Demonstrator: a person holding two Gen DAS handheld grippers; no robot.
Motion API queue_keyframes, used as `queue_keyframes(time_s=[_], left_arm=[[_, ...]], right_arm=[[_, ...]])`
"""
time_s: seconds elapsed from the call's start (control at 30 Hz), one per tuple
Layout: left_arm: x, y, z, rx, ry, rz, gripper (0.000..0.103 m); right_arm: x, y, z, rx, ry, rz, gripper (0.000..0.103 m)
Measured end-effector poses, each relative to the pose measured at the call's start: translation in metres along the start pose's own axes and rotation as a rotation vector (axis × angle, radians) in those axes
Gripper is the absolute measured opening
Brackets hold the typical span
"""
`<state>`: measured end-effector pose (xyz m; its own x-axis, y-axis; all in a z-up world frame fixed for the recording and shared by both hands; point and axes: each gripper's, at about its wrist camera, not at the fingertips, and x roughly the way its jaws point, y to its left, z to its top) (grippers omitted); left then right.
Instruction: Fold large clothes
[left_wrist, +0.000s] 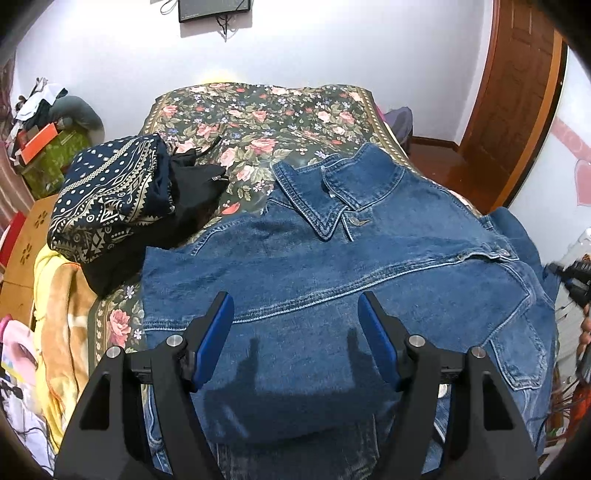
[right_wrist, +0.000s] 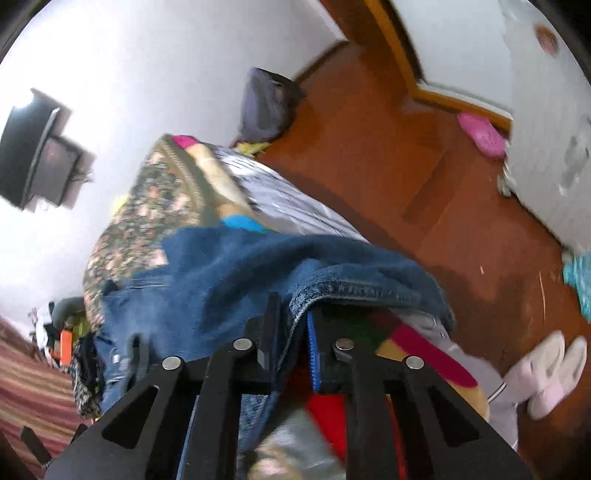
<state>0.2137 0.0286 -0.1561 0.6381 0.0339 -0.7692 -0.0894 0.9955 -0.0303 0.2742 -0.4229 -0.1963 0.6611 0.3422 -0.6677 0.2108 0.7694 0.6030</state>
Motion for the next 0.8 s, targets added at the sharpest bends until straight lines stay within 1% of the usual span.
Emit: queue_keyframes(time_s=[0.07, 0.13, 0.2, 0.27, 0.33, 0.4, 0.5, 0.6, 0.67, 0.8], left_arm=[[-0.003, 0.000, -0.001, 0.002, -0.006, -0.001, 0.068], [-0.006, 0.000, -0.001, 0.004, -0.014, -0.003, 0.068], [-0.010, 0.001, -0.001, 0.006, -0.021, -0.005, 0.068], [-0.013, 0.002, -0.001, 0.007, -0.026, -0.008, 0.068], [-0.015, 0.003, -0.002, 0.010, -0.031, -0.008, 0.068], [-0.017, 0.005, -0.004, 0.017, -0.037, -0.005, 0.068], [-0.018, 0.006, -0.007, 0.029, -0.035, -0.005, 0.069], [-0.017, 0.008, -0.012, 0.042, -0.027, -0.012, 0.068], [-0.016, 0.009, -0.015, 0.048, -0.022, -0.018, 0.068], [-0.014, 0.011, -0.021, 0.055, -0.010, -0.033, 0.068]], right_arm=[[-0.015, 0.021, 0.005, -0.076, -0.036, 0.025, 0.009], [-0.036, 0.057, 0.006, -0.196, -0.083, 0.063, 0.008], [-0.055, 0.092, -0.001, -0.318, -0.114, 0.128, 0.008], [-0.065, 0.121, -0.012, -0.416, -0.114, 0.196, 0.008], [-0.067, 0.146, -0.029, -0.506, -0.100, 0.230, 0.008], [-0.060, 0.163, -0.047, -0.569, -0.056, 0.249, 0.008], [-0.034, 0.176, -0.076, -0.617, 0.053, 0.249, 0.008], [-0.001, 0.171, -0.097, -0.607, 0.172, 0.225, 0.008], [0.015, 0.167, -0.109, -0.594, 0.227, 0.200, 0.009], [0.019, 0.169, -0.121, -0.596, 0.288, 0.139, 0.010]])
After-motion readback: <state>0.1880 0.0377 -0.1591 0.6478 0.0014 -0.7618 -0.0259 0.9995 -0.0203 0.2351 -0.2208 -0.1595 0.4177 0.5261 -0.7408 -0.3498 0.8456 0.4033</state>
